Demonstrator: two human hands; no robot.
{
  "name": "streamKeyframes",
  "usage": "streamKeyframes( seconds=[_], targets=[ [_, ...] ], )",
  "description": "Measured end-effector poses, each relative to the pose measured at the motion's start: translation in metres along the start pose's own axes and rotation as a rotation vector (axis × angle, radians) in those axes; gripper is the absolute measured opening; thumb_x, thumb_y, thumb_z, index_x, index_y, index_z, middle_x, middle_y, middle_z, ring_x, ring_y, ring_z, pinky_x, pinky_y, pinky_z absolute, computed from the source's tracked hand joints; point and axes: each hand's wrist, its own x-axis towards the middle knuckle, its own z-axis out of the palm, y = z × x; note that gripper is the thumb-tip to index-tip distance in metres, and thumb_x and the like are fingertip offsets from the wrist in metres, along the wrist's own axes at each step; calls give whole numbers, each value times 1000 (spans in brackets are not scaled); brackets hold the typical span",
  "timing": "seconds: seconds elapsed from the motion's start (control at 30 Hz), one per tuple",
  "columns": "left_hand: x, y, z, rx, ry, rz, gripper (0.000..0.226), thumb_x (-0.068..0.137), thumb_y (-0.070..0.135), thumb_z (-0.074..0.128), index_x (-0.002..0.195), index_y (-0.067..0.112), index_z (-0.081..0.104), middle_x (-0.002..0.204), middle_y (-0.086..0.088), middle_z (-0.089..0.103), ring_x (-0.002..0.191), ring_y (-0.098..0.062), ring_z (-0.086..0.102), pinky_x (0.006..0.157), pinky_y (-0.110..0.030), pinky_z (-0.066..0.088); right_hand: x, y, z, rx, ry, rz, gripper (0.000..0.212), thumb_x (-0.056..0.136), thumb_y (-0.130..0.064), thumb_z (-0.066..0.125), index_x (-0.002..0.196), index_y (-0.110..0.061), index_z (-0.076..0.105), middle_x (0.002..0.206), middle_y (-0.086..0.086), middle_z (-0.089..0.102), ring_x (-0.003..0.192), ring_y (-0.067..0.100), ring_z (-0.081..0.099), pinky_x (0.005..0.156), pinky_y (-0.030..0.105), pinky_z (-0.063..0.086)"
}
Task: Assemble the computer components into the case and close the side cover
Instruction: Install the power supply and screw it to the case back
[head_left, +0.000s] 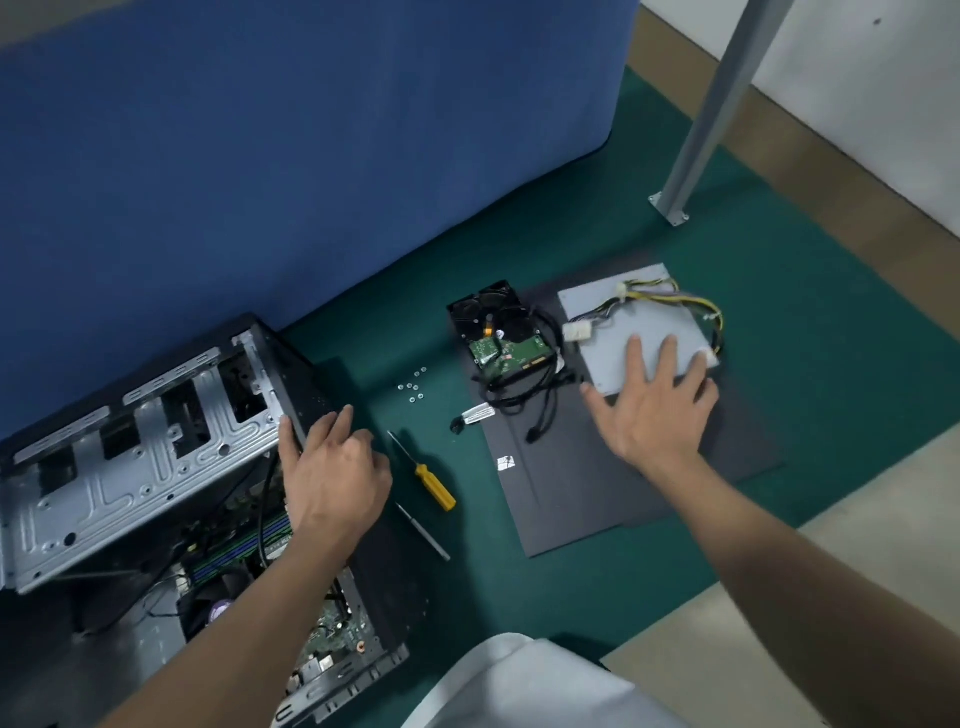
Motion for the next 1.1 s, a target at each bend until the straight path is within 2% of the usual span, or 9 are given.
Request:
streamKeyframes(
  seconds=[0.17,0.3,0.47,0.7,0.8,0.87,0.97,1.03,1.1],
  targets=[
    [-1,0,1,-48,35,-5,29,90,29,50,104,22,74,140,1,55,133,-18,41,118,-47,-6,-33,-14,8,40,52,70,93,70,-84,29,143,-26,24,146,19,18,131,48,12,109,59,9],
    [-2,-1,1,-73,61,-2,26,89,26,51,95,23,76,127,4,64,125,-18,48,116,-45,-6,-7,-18,-2,72,-65,114,109,60,-92,35,147,-34,7,155,18,1,137,52,0,110,61,5],
    [0,-3,1,-112,101,25,22,88,25,53,89,24,76,110,9,70,115,-17,55,115,-45,-4,7,-27,-22,76,-84,160,112,47,-86,56,142,-42,16,147,17,12,117,48,27,92,57,27],
    [0,-3,-9,-178,-33,26,29,91,35,48,110,31,69,103,6,70,120,-15,50,112,-42,-17,0,-23,-60,309,-7,260,105,46,-84,61,138,-50,26,133,12,31,111,46,42,90,52,30],
    [2,8,-23,-293,-99,-52,31,93,36,47,117,28,65,88,7,64,116,-17,55,115,-45,-11,-16,-27,-82,504,11,298,105,41,-77,63,137,-51,27,125,6,32,109,43,44,90,53,30],
    [3,21,-36,-370,-88,-32,35,95,39,46,124,25,61,95,6,65,119,-18,55,116,-43,-2,-32,-36,-94,534,77,239,103,38,-76,59,134,-53,27,122,3,33,108,41,44,89,51,30],
    [4,41,-66,-825,-186,-62,59,94,57,46,136,17,51,128,1,62,121,-22,56,112,-42,32,-54,-58,-117,639,152,122,102,37,-75,59,132,-57,27,124,-1,33,109,35,44,92,50,29],
    [1,47,-95,-1276,-336,-148,73,86,68,52,134,13,50,124,-8,64,108,-27,64,98,-48,49,-70,-77,-133,748,159,25,104,37,-74,60,134,-56,27,124,-3,33,111,30,44,95,48,27],
    [-4,41,-119,-1556,-415,-187,73,79,68,63,123,11,56,109,-10,69,90,-26,70,81,-47,58,-89,-98,-144,800,159,-85,104,38,-72,60,135,-56,28,121,-5,33,110,26,43,96,46,26]
  ],
)
